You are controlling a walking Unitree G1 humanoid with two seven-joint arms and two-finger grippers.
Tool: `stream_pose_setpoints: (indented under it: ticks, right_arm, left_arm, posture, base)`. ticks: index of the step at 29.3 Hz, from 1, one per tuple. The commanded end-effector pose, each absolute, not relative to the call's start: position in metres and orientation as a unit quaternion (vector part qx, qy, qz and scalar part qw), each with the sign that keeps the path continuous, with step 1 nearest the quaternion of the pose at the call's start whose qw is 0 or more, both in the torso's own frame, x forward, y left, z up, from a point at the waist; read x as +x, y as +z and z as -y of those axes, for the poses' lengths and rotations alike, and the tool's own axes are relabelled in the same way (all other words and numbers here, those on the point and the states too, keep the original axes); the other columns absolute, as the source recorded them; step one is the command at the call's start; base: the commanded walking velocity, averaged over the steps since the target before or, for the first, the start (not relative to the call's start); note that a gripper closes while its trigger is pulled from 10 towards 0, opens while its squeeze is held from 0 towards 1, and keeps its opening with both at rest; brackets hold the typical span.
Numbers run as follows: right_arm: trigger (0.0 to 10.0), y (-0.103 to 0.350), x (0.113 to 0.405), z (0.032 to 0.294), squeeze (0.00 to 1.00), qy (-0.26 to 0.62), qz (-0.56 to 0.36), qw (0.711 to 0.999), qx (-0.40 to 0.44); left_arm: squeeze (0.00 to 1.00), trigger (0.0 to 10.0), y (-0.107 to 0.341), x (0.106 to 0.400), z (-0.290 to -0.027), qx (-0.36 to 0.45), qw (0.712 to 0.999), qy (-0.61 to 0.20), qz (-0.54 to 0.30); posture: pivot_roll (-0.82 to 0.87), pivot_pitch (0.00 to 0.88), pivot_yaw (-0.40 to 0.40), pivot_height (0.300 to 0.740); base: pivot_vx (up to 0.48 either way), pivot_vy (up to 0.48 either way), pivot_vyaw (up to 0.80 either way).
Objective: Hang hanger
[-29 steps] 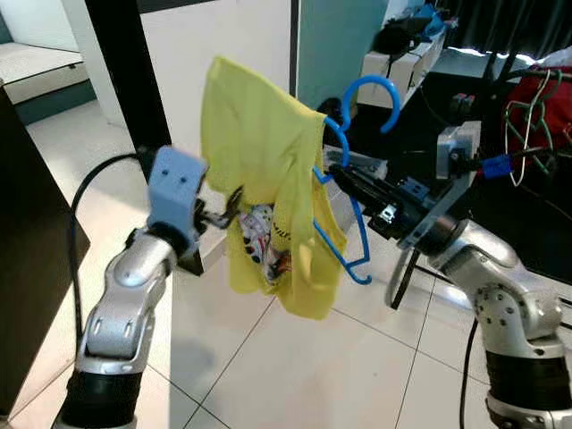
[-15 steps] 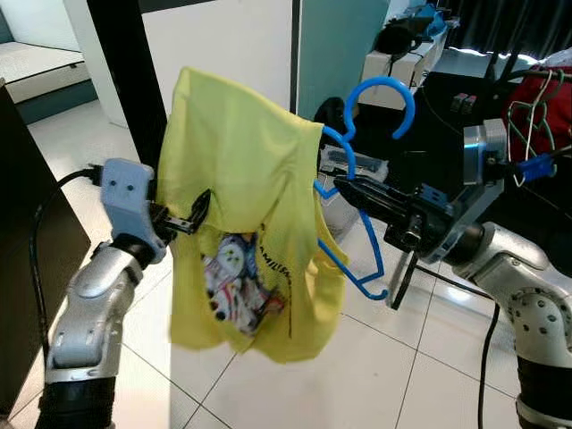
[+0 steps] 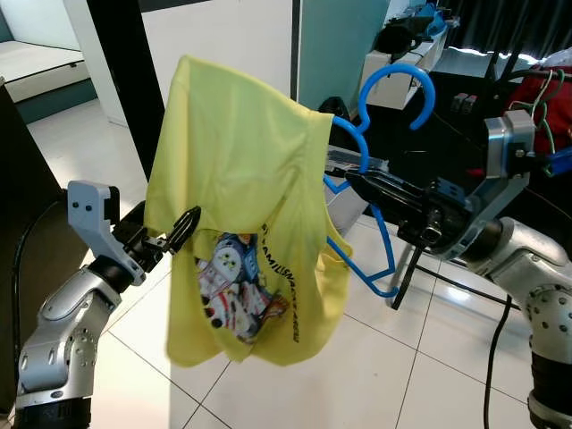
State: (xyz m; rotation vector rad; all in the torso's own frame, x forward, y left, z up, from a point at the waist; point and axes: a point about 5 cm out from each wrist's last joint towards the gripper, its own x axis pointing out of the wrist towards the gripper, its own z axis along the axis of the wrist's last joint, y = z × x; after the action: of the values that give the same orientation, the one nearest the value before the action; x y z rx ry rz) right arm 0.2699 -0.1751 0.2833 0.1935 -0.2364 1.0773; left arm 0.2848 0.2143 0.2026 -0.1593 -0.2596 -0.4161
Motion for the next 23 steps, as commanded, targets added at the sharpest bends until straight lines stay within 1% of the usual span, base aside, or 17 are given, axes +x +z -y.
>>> stream_pose_setpoints:
  ticks: [1,9,10,19,20,23]
  right_arm:
    - [10.0,0.2928,0.2678,0.1765,0.00,0.516,0.132,0.841,0.096]
    - [10.0,0.2907,0.2670,0.1760,0.00,0.517,0.130,0.840,0.100]
    - [10.0,0.2903,0.2665,0.1759,0.00,0.516,0.129,0.841,0.100]
    - [10.0,0.2912,0.2650,0.1754,0.00,0.517,0.129,0.841,0.099]
    - [10.0,0.2913,0.2649,0.1753,0.00,0.517,0.129,0.840,0.099]
    - [10.0,0.2913,0.2650,0.1752,0.00,0.517,0.129,0.840,0.099]
  left_arm:
    - [0.00,10.0,0.2035,0.2823,-0.2215,-0.079,0.968,-0.204,0.126]
    - [0.00,10.0,0.2059,0.2835,-0.2207,-0.094,0.964,-0.211,0.134]
    - [0.00,0.0,0.2063,0.2838,-0.2201,-0.101,0.962,-0.212,0.137]
    - [0.00,0.0,0.2057,0.2855,-0.2158,-0.113,0.959,-0.220,0.137]
    - [0.00,0.5,0.2051,0.2859,-0.2158,-0.109,0.960,-0.218,0.135]
    - [0.00,0.5,0.2047,0.2862,-0.2159,-0.105,0.961,-0.216,0.134]
  posture:
    - [-0.07,0.000,0.024,0.740]
    - [-0.07,0.000,0.028,0.740]
    - [-0.07,0.000,0.028,0.740]
    - [-0.08,0.000,0.028,0.740]
    - [-0.08,0.000,0.029,0.740]
    - [-0.08,0.000,0.029,0.740]
  base:
    - [0.000,0.000,0.00]
    - [0.000,0.000,0.00]
    - [0.000,0.000,0.00]
    - [0.000,0.000,0.00]
    - [0.000,0.000,0.00]
    - [0.000,0.000,0.00]
